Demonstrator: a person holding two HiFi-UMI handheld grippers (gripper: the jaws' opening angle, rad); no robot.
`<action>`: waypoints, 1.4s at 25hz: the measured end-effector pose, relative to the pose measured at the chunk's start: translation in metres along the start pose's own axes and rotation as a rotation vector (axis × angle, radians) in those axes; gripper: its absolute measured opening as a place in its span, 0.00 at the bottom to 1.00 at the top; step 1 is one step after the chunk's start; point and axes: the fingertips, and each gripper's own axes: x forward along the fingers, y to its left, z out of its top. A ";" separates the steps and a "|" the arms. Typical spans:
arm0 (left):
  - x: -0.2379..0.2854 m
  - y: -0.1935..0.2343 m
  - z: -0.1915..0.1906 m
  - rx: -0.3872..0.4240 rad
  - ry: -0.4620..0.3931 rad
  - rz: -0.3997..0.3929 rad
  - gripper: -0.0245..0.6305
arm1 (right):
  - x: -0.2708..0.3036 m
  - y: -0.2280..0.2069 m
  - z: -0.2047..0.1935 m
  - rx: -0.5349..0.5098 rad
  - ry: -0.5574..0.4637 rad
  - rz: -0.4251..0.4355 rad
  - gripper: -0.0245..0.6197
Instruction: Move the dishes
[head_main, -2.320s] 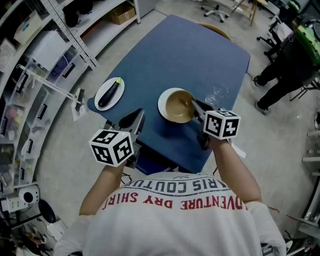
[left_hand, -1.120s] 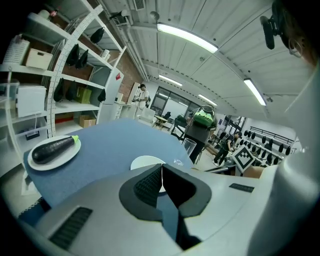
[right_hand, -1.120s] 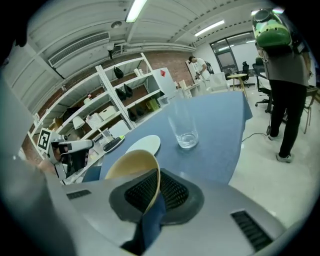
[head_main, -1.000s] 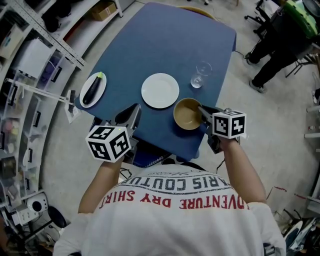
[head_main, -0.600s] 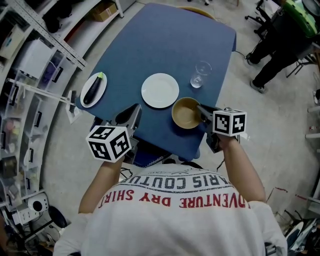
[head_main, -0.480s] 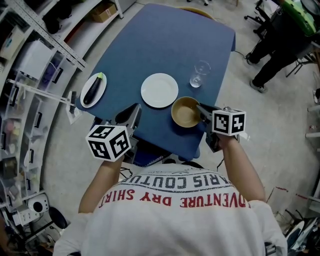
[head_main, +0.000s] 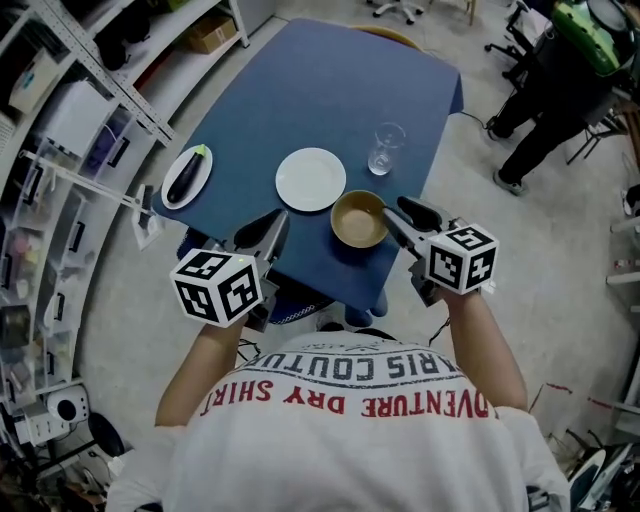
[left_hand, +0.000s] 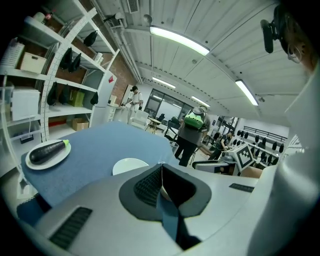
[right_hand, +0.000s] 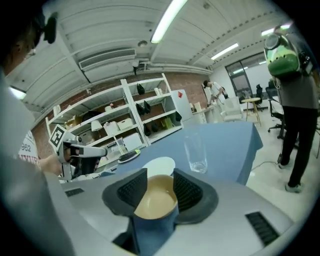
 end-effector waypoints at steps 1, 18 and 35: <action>-0.003 -0.009 0.001 0.007 0.000 -0.009 0.08 | -0.008 0.007 0.008 -0.032 -0.024 0.017 0.27; -0.085 -0.163 0.020 0.103 -0.117 -0.178 0.08 | -0.133 0.148 0.068 -0.247 -0.272 0.335 0.08; -0.106 -0.207 0.009 0.187 -0.166 -0.206 0.08 | -0.176 0.162 0.049 -0.207 -0.318 0.356 0.07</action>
